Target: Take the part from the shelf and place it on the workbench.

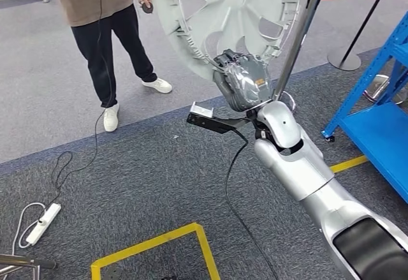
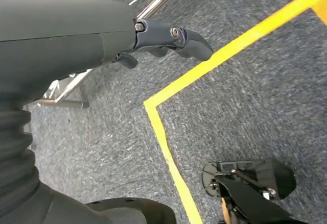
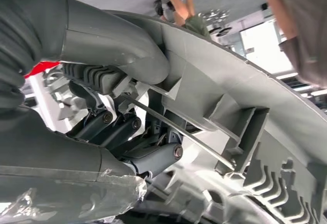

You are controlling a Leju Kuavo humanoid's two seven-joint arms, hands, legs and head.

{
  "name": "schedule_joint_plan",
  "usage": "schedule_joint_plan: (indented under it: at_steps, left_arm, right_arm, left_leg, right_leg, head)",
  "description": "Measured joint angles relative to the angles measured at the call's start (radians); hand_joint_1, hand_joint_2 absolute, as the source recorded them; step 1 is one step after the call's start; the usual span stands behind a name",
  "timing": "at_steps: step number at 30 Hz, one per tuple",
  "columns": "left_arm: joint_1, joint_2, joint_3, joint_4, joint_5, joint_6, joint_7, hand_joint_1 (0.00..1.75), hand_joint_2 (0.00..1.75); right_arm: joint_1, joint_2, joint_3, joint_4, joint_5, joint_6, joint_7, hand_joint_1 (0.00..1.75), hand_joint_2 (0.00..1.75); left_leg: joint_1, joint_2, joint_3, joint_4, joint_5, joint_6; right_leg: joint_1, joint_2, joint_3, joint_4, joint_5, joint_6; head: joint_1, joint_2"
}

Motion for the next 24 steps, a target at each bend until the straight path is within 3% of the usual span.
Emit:
schedule_joint_plan:
  at_steps: [2, 3, 4, 6, 8, 10, 12, 13, 15, 17, 19, 21, 22, 24]
  left_arm:
    - [-0.003, 0.000, 0.000, 0.000, 0.000, 0.000, 0.000, 0.00, 1.75]
    - [-0.004, 0.000, 0.000, 0.000, 0.000, 0.000, 0.000, 0.00, 1.75]
    - [-0.005, 0.000, 0.000, 0.000, 0.000, 0.001, 0.000, 0.00, 1.75]
    - [-0.003, 0.000, 0.000, 0.000, 0.000, 0.001, 0.000, 0.00, 1.75]
    - [-0.001, 0.001, 0.000, 0.000, 0.001, 0.001, 0.001, 0.00, 1.75]
    - [-0.003, 0.000, 0.000, 0.000, 0.001, 0.002, 0.001, 0.00, 1.75]
    - [-0.003, -0.001, 0.000, 0.000, 0.001, 0.001, 0.001, 0.00, 1.75]
    - [-0.002, -0.001, 0.000, 0.000, 0.001, 0.001, 0.001, 0.00, 1.75]
    - [-0.001, -0.001, 0.000, 0.000, 0.002, 0.001, 0.001, 0.00, 1.75]
    - [0.000, -0.002, 0.000, 0.000, 0.003, 0.001, 0.001, 0.00, 1.75]
    - [0.001, -0.003, 0.000, 0.000, 0.003, 0.001, 0.001, 0.00, 1.75]
    - [0.005, -0.004, 0.000, 0.000, 0.004, 0.001, 0.002, 0.00, 1.75]
    - [0.008, -0.004, 0.000, 0.000, 0.004, 0.001, 0.002, 0.00, 1.75]
    - [0.010, -0.006, 0.000, 0.000, 0.004, 0.001, 0.002, 0.00, 1.75]
  right_arm:
    - [-0.001, -0.001, -0.001, -0.005, 0.000, 0.000, 0.001, 1.75, 1.75]
    - [-0.001, -0.002, -0.001, -0.008, 0.000, -0.001, 0.001, 1.75, 1.75]
    - [-0.002, -0.003, -0.001, -0.010, 0.000, -0.001, 0.001, 1.75, 1.75]
    - [-0.002, -0.004, -0.001, -0.013, 0.001, -0.001, 0.002, 1.75, 1.75]
    - [-0.002, -0.005, -0.002, -0.017, 0.000, -0.001, 0.003, 1.75, 1.75]
    - [0.000, -0.009, -0.003, -0.018, 0.000, -0.002, 0.003, 1.75, 1.75]
    - [0.005, -0.011, -0.003, -0.018, 0.001, -0.002, 0.002, 1.75, 1.75]
    - [0.007, -0.011, -0.003, -0.018, 0.001, -0.002, 0.002, 1.75, 1.75]
    - [0.009, -0.012, -0.003, -0.019, 0.001, -0.001, 0.002, 1.75, 1.75]
    - [0.009, -0.013, -0.003, -0.020, 0.001, -0.001, 0.002, 1.75, 1.75]
    - [0.010, -0.014, -0.002, -0.022, 0.002, -0.001, 0.003, 1.75, 1.75]
    - [0.012, -0.014, 0.000, -0.023, 0.004, -0.001, 0.002, 1.75, 1.75]
    - [0.013, -0.013, 0.000, -0.023, 0.004, -0.001, 0.002, 1.75, 1.75]
    - [0.014, -0.013, 0.000, -0.024, 0.004, -0.001, 0.003, 1.75, 1.75]
  left_leg:
    - [-0.006, 0.044, 0.069, -0.119, 0.037, 0.006]
    - [-0.009, 0.060, 0.087, -0.154, 0.042, 0.011]
    - [-0.012, 0.062, 0.092, -0.169, 0.041, 0.017]
    - [-0.012, 0.040, 0.091, -0.175, 0.043, 0.032]
    - [-0.007, 0.017, 0.095, -0.179, 0.046, 0.043]
    - [-0.004, -0.006, 0.096, -0.180, 0.047, 0.051]
    - [-0.003, -0.032, 0.096, -0.180, 0.047, 0.055]
    - [-0.003, -0.046, 0.097, -0.180, 0.047, 0.055]
    - [-0.001, -0.075, 0.098, -0.178, 0.047, 0.053]
    - [0.000, -0.103, 0.096, -0.174, 0.048, 0.046]
    - [0.003, -0.125, 0.087, -0.173, 0.053, 0.033]
    - [0.008, -0.141, 0.079, -0.177, 0.058, 0.020]
    - [0.007, -0.131, 0.074, -0.173, 0.054, 0.015]
    - [0.003, -0.078, 0.045, -0.116, 0.017, 0.007]
  right_leg:
    - [0.006, -0.019, 0.000, 0.002, -0.003, 0.006]
    - [0.009, -0.028, 0.000, 0.003, -0.005, 0.010]
    - [0.012, -0.039, 0.000, 0.003, -0.006, 0.015]
    - [0.012, -0.057, 0.003, 0.002, -0.011, 0.025]
    - [0.007, -0.027, -0.008, 0.037, -0.037, 0.035]
    - [0.004, 0.027, -0.061, 0.153, -0.094, 0.040]
    - [0.004, 0.047, -0.122, 0.270, -0.134, 0.042]
    - [0.004, 0.049, -0.132, 0.284, -0.129, 0.042]
    - [0.001, 0.059, -0.097, 0.202, -0.070, 0.040]
    - [-0.007, 0.101, -0.033, 0.070, -0.017, 0.038]
    - [-0.010, 0.129, -0.004, 0.010, -0.007, 0.033]
    - [-0.007, 0.114, -0.001, 0.004, -0.005, 0.022]
    - [-0.007, 0.103, 0.000, 0.000, -0.003, 0.016]
    - [-0.007, 0.079, 0.004, -0.009, 0.002, 0.005]
  head:
    - [0.000, 0.000]
    - [0.001, 0.000]
    - [0.002, 0.000]
    - [0.002, 0.000]
    - [0.006, 0.000]
    - [0.013, 0.000]
    - [0.017, 0.000]
    - [0.018, 0.000]
    - [0.018, 0.000]
    - [0.019, 0.000]
    - [0.019, 0.000]
    - [0.019, 0.000]
    - [0.018, 0.000]
    - [0.013, 0.000]
